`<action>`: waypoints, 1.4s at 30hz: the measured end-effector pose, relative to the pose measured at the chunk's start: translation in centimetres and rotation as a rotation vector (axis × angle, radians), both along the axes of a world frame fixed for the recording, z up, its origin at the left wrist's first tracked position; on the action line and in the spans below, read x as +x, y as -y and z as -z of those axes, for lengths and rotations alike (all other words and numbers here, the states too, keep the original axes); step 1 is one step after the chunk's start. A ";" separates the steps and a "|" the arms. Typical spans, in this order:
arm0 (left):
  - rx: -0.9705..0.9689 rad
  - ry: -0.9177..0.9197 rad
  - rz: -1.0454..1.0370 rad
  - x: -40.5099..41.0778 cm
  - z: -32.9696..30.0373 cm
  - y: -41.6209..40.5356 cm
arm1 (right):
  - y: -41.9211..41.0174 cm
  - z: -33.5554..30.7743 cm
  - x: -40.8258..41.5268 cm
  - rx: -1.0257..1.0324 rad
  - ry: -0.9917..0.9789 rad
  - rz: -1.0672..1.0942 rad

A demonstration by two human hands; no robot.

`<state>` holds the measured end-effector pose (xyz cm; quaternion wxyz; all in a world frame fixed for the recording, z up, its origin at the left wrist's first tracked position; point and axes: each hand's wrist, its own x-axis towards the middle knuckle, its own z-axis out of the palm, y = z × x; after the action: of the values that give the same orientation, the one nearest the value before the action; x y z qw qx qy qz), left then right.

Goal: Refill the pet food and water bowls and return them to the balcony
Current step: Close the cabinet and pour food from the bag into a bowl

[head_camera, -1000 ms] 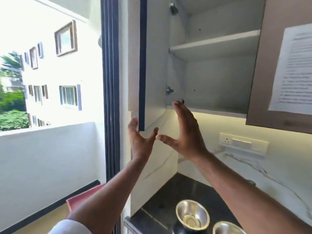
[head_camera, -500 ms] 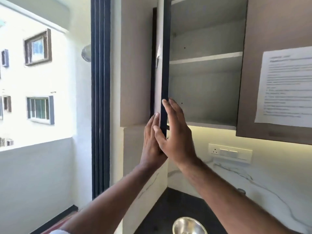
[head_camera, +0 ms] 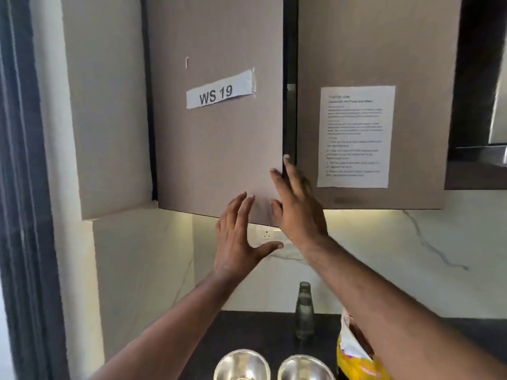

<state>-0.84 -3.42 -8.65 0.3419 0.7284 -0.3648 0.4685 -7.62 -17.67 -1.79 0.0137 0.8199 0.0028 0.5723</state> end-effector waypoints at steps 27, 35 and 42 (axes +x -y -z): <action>-0.031 -0.113 -0.227 13.4 -2.3 9.9 | 13.5 -0.5 13.6 -0.130 -0.175 0.297; -0.042 -0.128 -0.213 13.5 -2.5 10.3 | 13.7 -0.3 14.5 -0.110 -0.196 0.274; -0.044 -0.103 -0.128 12.1 0.4 11.0 | 13.8 3.1 11.8 -0.007 -0.153 0.174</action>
<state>11.22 -14.47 -9.00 0.3454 0.7658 -0.2889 0.4592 4.18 -31.47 -4.91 0.0659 0.8584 -0.0655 0.5045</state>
